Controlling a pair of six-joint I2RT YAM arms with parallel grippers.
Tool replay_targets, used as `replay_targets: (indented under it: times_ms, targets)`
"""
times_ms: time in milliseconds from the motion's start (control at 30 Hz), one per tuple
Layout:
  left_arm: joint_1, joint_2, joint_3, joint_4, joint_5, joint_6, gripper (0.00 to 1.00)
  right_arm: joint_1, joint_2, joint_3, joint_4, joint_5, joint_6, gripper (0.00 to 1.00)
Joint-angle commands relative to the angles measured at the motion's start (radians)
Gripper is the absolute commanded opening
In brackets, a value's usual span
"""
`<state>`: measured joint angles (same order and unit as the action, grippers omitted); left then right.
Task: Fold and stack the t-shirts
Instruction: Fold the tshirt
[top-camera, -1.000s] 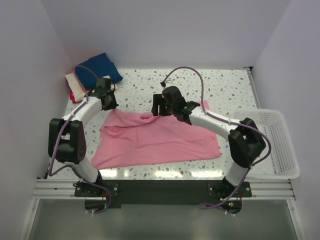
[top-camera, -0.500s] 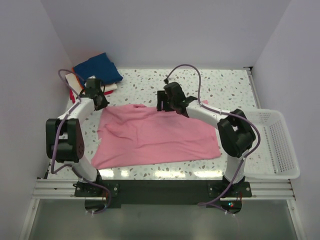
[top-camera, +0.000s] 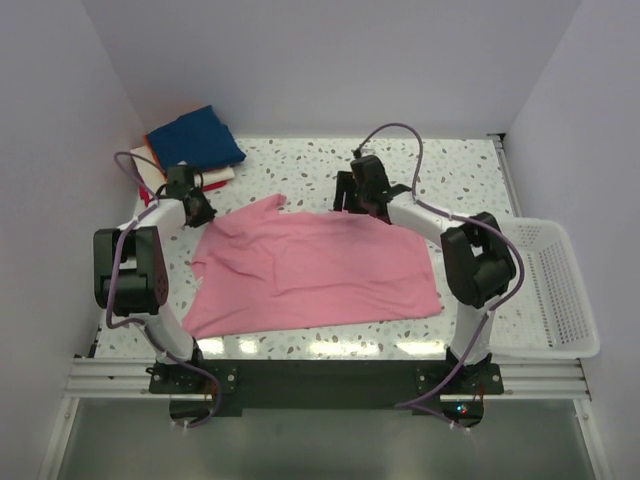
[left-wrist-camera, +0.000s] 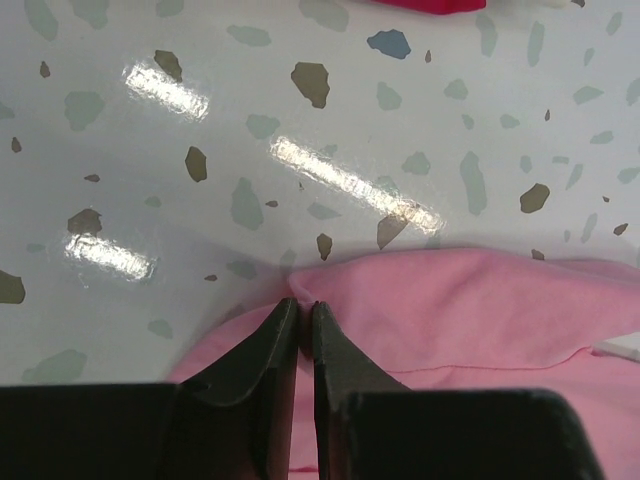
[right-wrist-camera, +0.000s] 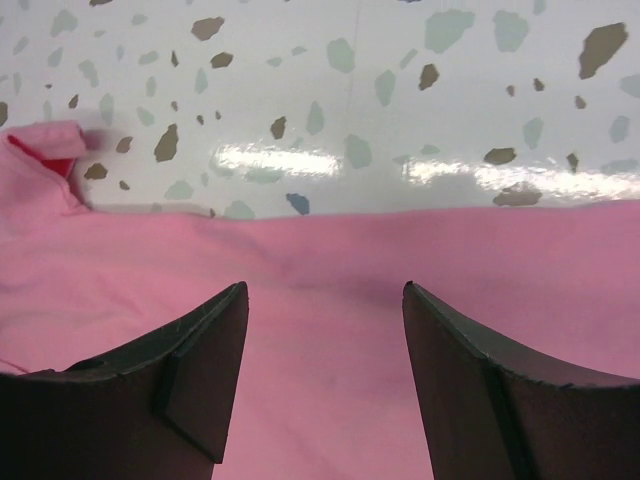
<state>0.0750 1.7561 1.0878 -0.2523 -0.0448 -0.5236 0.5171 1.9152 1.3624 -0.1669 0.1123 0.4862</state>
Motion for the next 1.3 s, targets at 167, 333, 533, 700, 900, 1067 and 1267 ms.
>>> replay_targets:
  times_ms: [167, 333, 533, 700, 900, 1067, 1267]
  targets:
    - [0.023, 0.02, 0.024, 0.068, 0.04, -0.007, 0.15, -0.164, 0.019, 0.02, 0.0, -0.026, 0.037, 0.66]
    - [0.026, 0.034, 0.029, 0.073, 0.077, -0.009, 0.14, -0.282, 0.057, 0.046, -0.048, -0.013, 0.049, 0.66]
    - [0.026, 0.052, 0.044, 0.078, 0.103, -0.013, 0.14, -0.376, 0.082, 0.063, -0.091, 0.027, 0.066, 0.65]
    - [0.028, 0.062, 0.06, 0.074, 0.111, -0.009, 0.14, -0.384, 0.102, 0.093, -0.134, 0.102, 0.042, 0.61]
    - [0.028, 0.082, 0.076, 0.076, 0.123, -0.01, 0.14, -0.384, 0.159, 0.156, -0.166, 0.138, 0.034, 0.58]
    - [0.034, 0.088, 0.084, 0.073, 0.12, -0.007, 0.14, -0.384, 0.197, 0.193, -0.206, 0.155, 0.031, 0.54]
    - [0.042, 0.098, 0.086, 0.071, 0.123, -0.006, 0.14, -0.384, 0.211, 0.196, -0.217, 0.147, 0.034, 0.42]
